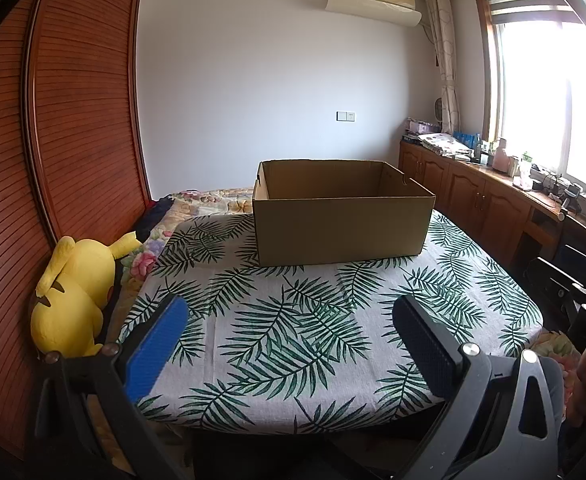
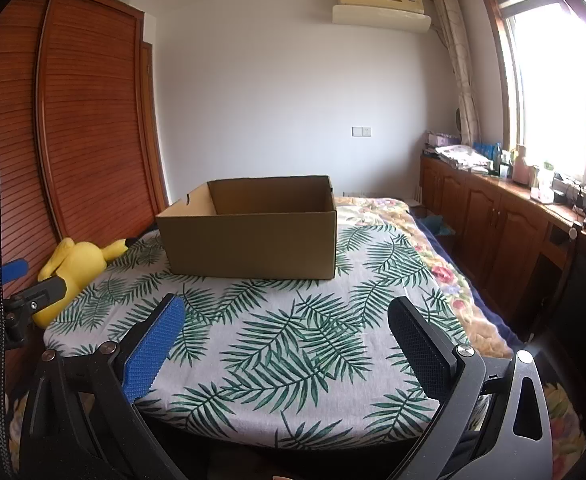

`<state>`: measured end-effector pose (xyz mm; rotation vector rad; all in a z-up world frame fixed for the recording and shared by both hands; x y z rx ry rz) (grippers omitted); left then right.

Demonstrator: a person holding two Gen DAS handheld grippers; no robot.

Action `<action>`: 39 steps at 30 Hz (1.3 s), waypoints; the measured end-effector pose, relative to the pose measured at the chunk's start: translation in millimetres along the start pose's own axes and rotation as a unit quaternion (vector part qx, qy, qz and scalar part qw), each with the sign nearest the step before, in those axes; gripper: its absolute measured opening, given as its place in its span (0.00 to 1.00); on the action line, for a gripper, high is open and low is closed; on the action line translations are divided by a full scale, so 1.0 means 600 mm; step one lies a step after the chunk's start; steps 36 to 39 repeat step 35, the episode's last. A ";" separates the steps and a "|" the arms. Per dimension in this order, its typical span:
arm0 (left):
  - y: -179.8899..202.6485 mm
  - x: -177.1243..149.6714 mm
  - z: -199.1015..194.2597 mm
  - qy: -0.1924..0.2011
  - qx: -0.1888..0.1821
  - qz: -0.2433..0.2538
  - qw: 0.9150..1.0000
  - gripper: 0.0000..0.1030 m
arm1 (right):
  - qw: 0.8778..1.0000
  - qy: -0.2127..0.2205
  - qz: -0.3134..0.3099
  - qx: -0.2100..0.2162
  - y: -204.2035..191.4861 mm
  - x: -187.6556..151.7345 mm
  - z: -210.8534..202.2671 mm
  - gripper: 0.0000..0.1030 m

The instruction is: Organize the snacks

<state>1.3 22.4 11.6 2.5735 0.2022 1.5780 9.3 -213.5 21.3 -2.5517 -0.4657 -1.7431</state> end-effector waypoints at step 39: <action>-0.004 0.006 -0.004 0.003 -0.003 -0.001 1.000 1.00 | 1.000 0.000 0.002 0.000 -0.001 -0.002 0.000 1.00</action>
Point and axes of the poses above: each gripper's, at about its wrist camera, not at the fingertips, and z roughly the way its jaws point, y to its right, x to its top, the point moved 3 cm from there along z, roughly the way its jaws point, and after that the axes turned 11 degrees about -z, right-handed, at the moved point
